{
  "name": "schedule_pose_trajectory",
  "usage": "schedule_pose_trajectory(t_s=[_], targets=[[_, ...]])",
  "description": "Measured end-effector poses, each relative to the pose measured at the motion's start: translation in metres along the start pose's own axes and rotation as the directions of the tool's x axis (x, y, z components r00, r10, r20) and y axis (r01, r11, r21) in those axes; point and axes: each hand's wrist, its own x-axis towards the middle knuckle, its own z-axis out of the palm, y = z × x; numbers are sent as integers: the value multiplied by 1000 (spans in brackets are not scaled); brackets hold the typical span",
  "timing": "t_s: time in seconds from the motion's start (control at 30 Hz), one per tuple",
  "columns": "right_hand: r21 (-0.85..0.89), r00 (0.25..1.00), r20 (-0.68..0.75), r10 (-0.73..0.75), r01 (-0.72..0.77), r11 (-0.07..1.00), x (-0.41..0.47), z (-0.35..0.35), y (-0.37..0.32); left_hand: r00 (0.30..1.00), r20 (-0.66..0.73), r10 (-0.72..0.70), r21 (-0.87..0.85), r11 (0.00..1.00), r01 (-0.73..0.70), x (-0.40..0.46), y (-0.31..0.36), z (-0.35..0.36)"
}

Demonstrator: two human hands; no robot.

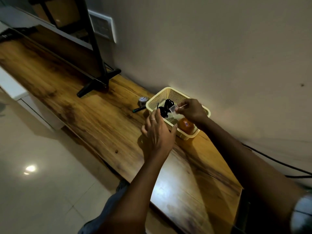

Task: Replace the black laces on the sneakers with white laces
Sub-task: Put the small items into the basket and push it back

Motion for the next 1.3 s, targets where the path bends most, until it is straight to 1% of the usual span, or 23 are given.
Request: schedule_pose_trajectory(t_s=[0.13, 0.27, 0.37, 0.43, 0.47, 0.53, 0.57, 0.6, 0.63, 0.7, 0.77, 0.8, 0.83, 0.93, 1.03, 1.13, 1.2, 1.27, 1.3], targets=[[-220, 997, 67, 44, -28, 975, 18, 24, 14, 997, 59, -43, 19, 999, 41, 1, -5, 1], [-432, 991, 92, 101, -52, 900, 35, 45, 32, 993, 113, -40, 36, 999, 36, -1, -6, -2], [-514, 989, 79, 122, -64, 855, 40, 48, 38, 991, 126, -43, 28, 999, 40, 0, -6, -3], [-549, 993, 64, 103, -52, 834, 35, 46, 34, 990, 130, -45, 17, 999, 43, 1, -8, -5], [-555, 997, 28, 76, -48, 831, 32, 44, 30, 990, 132, -45, 13, 999, 44, 0, -8, -6], [-534, 996, -75, -39, -7, 845, 27, 42, 15, 991, 127, -51, 2, 999, 51, 1, -10, -9], [-523, 988, -100, -117, 47, 851, 25, 41, 5, 991, 118, -58, -5, 998, 59, 2, -11, -10], [-518, 976, -92, -199, 123, 846, 25, 42, -6, 992, 106, -70, -9, 997, 71, 3, -13, -11], [-522, 958, -60, -279, 208, 827, 26, 44, -16, 992, 95, -82, -8, 996, 83, 3, -13, -12], [-555, 910, 62, -411, 374, 744, 32, 54, -37, 991, 84, -101, -2, 995, 102, 6, -16, -14], [-614, 849, 205, -488, 500, 611, 40, 68, -53, 990, 84, -115, 27, 993, 113, 7, -17, -15], [-642, 824, 268, -499, 539, 546, 44, 76, -58, 989, 85, -119, 53, 992, 115, 8, -18, -16], [-664, 808, 322, -493, 564, 491, 48, 84, -62, 989, 84, -121, 78, 990, 114, 8, -19, -17], [-726, 802, 436, -408, 581, 368, 60, 103, -71, 987, 98, -125, 152, 982, 110, 9, -26, -21], [-777, 810, 494, -317, 575, 256, 69, 116, -78, 982, 128, -140, 216, 970, 110, 11, -36, -25], [-813, 833, 509, -216, 548, 197, 78, 126, -78, 978, 132, -159, 245, 962, 123, 14, -46, -24], [-825, 846, 504, -176, 532, 193, 79, 133, -76, 977, 130, -171, 242, 961, 136, 16, -51, -23], [-820, 840, 502, -206, 538, 194, 78, 138, -76, 974, 132, -183, 236, 960, 149, 17, -55, -24], [-810, 824, 515, -234, 558, 182, 77, 139, -75, 973, 138, -187, 235, 960, 152, 17, -55, -25]])
